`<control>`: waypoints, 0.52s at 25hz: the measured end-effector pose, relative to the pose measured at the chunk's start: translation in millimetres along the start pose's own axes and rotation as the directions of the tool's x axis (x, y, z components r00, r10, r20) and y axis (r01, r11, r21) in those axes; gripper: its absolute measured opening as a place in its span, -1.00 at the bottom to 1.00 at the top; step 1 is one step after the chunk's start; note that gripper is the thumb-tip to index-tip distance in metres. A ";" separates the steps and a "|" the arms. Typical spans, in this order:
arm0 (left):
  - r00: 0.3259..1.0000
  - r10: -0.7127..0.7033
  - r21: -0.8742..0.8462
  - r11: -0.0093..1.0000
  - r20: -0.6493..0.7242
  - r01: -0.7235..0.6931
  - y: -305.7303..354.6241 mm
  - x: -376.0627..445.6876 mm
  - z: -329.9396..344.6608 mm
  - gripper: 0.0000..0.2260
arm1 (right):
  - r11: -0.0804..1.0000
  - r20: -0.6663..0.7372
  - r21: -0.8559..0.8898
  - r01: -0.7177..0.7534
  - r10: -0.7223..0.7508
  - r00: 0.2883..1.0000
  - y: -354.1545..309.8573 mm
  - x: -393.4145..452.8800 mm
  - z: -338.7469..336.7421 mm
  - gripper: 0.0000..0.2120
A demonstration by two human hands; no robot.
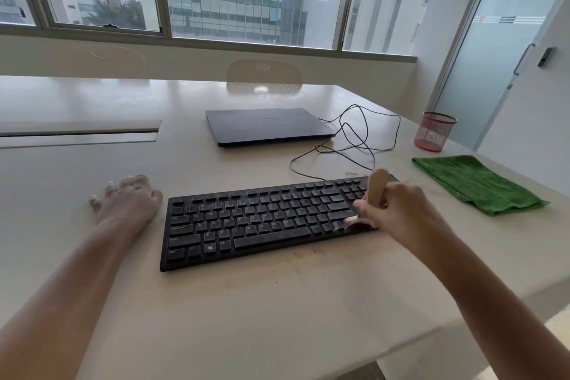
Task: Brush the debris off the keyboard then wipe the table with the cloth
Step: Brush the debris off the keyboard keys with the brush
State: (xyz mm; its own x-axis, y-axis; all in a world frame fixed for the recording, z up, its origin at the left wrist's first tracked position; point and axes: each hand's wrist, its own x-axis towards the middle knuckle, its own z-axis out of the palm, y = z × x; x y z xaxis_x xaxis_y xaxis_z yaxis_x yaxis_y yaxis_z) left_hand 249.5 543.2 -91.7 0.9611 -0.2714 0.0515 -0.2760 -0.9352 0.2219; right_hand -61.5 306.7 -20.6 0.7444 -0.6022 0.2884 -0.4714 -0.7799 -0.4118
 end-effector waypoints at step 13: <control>1.000 0.007 0.002 1.000 0.013 -0.007 0.8 -3.5 -3.0 -0.61 | 0.949 0.151 0.300 -0.101 0.058 0.987 -30.4 16.3 -0.5 -0.86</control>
State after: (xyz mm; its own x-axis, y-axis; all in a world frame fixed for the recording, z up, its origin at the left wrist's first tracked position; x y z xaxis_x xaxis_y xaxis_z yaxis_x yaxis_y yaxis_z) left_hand 245.9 544.1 -88.8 0.9590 -0.2803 0.0405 -0.2823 -0.9340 0.2192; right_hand -35.3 320.5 -3.0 0.7787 -0.6137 0.1307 -0.3806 -0.6275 -0.6792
